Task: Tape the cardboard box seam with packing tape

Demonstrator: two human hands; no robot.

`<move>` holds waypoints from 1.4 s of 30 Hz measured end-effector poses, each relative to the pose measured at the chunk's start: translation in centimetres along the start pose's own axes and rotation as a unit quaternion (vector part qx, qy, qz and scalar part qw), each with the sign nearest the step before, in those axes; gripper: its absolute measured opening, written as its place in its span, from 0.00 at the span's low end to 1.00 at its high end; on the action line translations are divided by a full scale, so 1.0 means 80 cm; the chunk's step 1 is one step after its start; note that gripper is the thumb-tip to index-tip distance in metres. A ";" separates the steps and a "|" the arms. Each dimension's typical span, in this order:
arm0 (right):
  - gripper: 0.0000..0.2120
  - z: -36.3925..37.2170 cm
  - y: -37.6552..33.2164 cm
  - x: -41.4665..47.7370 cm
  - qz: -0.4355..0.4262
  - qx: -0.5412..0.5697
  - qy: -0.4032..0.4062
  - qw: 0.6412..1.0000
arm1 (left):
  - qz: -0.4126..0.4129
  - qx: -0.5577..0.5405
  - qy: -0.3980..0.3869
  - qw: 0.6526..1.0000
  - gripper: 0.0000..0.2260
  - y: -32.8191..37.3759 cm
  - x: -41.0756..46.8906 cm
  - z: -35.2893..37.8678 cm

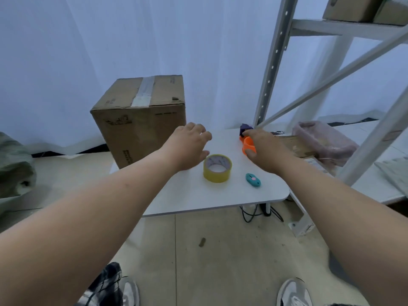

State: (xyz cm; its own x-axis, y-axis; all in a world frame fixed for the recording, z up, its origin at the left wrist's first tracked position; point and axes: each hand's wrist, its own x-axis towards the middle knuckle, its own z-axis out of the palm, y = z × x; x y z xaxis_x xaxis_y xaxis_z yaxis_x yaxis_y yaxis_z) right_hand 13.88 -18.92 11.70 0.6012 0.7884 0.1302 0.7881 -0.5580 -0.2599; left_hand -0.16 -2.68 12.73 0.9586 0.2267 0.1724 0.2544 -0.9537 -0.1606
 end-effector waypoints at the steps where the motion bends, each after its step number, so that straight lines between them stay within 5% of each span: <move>1: 0.24 0.010 0.007 0.003 0.010 0.002 -0.007 1.000 | 0.009 -0.001 -0.009 1.000 0.21 0.004 0.005 0.011; 9: 0.36 0.104 0.048 0.040 0.086 0.086 -0.120 0.985 | 0.039 -0.027 -0.085 0.995 0.20 0.024 0.043 0.116; 16: 0.44 0.167 0.054 0.063 0.116 0.148 -0.137 0.972 | 0.024 -0.085 -0.105 0.991 0.19 0.032 0.064 0.182; 24: 0.27 0.173 0.029 0.072 0.100 0.289 -0.034 0.951 | -0.029 -0.230 -0.071 0.970 0.11 0.015 0.067 0.182; 27: 0.23 0.164 0.018 0.076 0.098 0.310 -0.009 0.946 | -0.082 -0.329 -0.073 0.938 0.10 0.005 0.061 0.173; 42: 0.03 0.155 0.003 0.081 0.112 0.338 -0.016 0.934 | -0.081 -0.481 -0.164 0.858 0.03 -0.021 0.038 0.156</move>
State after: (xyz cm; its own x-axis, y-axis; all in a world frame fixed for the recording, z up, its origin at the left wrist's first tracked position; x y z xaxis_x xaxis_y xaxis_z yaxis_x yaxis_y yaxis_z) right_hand 16.31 -10.71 0.62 0.7284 0.6846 -0.0264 0.3723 -0.4278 -0.8237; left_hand 3.90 2.11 1.41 0.9455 0.2643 -0.1903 0.3148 -0.5915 0.7424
